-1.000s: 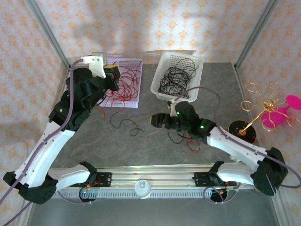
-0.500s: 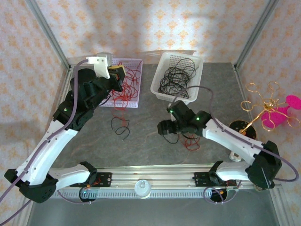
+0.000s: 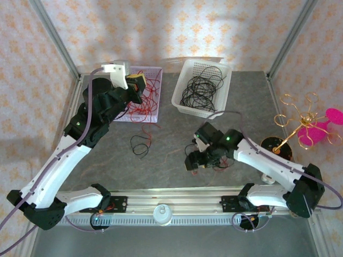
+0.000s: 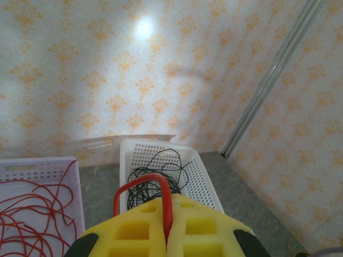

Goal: Untangle the cables

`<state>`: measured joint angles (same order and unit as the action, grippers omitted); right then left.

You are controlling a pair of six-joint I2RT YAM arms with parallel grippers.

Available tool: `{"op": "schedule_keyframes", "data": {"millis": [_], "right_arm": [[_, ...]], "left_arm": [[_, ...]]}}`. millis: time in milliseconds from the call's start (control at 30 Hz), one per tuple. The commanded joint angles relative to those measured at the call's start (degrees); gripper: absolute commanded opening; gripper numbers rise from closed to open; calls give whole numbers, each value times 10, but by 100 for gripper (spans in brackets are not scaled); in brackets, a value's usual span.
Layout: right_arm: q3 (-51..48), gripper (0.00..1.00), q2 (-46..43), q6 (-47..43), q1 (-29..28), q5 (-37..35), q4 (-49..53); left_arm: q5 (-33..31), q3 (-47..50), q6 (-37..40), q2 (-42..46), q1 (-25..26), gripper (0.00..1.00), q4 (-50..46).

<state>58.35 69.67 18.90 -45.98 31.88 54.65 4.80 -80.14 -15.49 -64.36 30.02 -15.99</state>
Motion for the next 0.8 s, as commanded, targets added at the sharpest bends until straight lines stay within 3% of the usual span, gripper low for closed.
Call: {"op": "schedule_keyframes", "data": {"millis": [0,100,167,267,433,600,700,767], "right_arm": [[115,75,29,-44,-3,22,-2],[179,71,53,-48,-3,-18,-102],[183,70,50,-50,-3,-26,-227],[128,67,24,-77,-4,-14,-443],[21,74,12,-145,-12,11,-752],[17,68,83,-81,-14,-58,-852],[1,66,113,-33,-35,-173,-881],[-13,57,132,18,-41,-240,-903]], "left_arm": [[21,4,-15,5,8,0,37],[22,0,-25,-1,12,0,41],[22,-3,-33,-4,19,0,42],[19,-6,-51,-6,27,0,46],[9,0,-99,2,40,0,68],[0,9,-154,14,52,0,98],[-12,14,-177,20,61,0,111],[-18,13,-178,21,67,0,115]]}}
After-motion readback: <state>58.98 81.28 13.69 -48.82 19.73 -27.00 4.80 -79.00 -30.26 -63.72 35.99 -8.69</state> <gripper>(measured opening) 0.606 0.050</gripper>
